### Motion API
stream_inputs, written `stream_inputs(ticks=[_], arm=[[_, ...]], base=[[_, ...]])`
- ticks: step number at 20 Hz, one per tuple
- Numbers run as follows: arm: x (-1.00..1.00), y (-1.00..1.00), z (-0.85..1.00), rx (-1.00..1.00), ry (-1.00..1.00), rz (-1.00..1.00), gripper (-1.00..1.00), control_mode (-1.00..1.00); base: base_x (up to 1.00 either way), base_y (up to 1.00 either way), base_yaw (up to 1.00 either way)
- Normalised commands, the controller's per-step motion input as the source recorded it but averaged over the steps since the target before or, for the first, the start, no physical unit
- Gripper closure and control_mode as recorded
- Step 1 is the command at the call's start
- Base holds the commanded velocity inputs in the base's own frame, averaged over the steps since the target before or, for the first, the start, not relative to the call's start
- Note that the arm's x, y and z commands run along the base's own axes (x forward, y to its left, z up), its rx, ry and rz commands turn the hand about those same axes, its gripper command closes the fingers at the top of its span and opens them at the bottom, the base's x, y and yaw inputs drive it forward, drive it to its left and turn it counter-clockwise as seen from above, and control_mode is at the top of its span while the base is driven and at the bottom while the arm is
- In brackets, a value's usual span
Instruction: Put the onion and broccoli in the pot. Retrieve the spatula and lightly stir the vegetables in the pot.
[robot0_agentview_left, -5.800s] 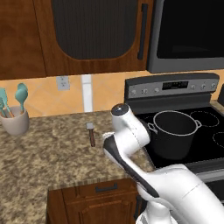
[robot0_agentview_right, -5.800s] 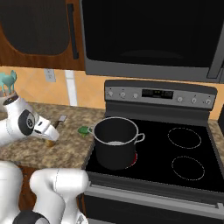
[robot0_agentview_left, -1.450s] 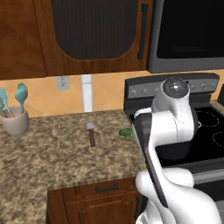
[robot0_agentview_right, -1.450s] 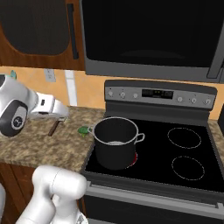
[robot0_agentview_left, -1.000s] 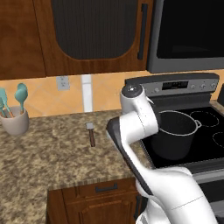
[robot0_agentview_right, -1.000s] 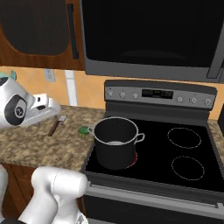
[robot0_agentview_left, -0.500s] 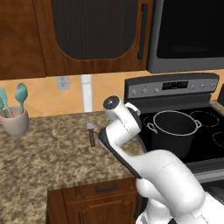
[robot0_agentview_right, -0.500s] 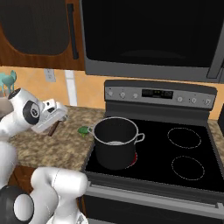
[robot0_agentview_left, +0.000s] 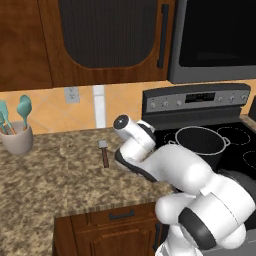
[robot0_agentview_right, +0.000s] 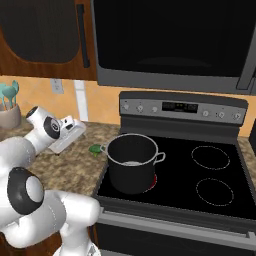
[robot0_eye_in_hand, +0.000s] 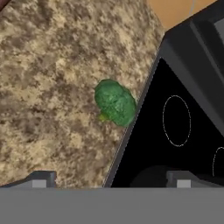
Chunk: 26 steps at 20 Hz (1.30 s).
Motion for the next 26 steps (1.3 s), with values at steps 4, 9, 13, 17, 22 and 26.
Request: stream_inputs(ticks=[4, 9, 13, 17, 22, 26], arm=[[0.5, -0.09, -0.46, -0.02, 0.06, 0.0, -1.0, -1.0], [0.47, -0.04, -0.46, -0.04, 0.05, 0.0, -1.0, -1.0], [0.35, 0.0, -0.35, -0.07, 0.05, 0.0, -1.0, -1.0], [0.32, -0.01, -0.34, -0.07, 0.05, 0.0, -1.0, -1.0], [0.21, -0.12, -0.19, -0.04, 0.02, 0.0, -1.0, -1.0], [0.0, -0.21, -0.03, -0.03, 0.0, 0.0, -1.0, -1.0]], base=[[0.0, 0.0, 0.0], [0.0, 0.0, 0.0], [0.0, 0.0, 0.0], [0.0, 0.0, 0.0], [0.0, 0.0, 0.0], [0.0, 0.0, 0.0]])
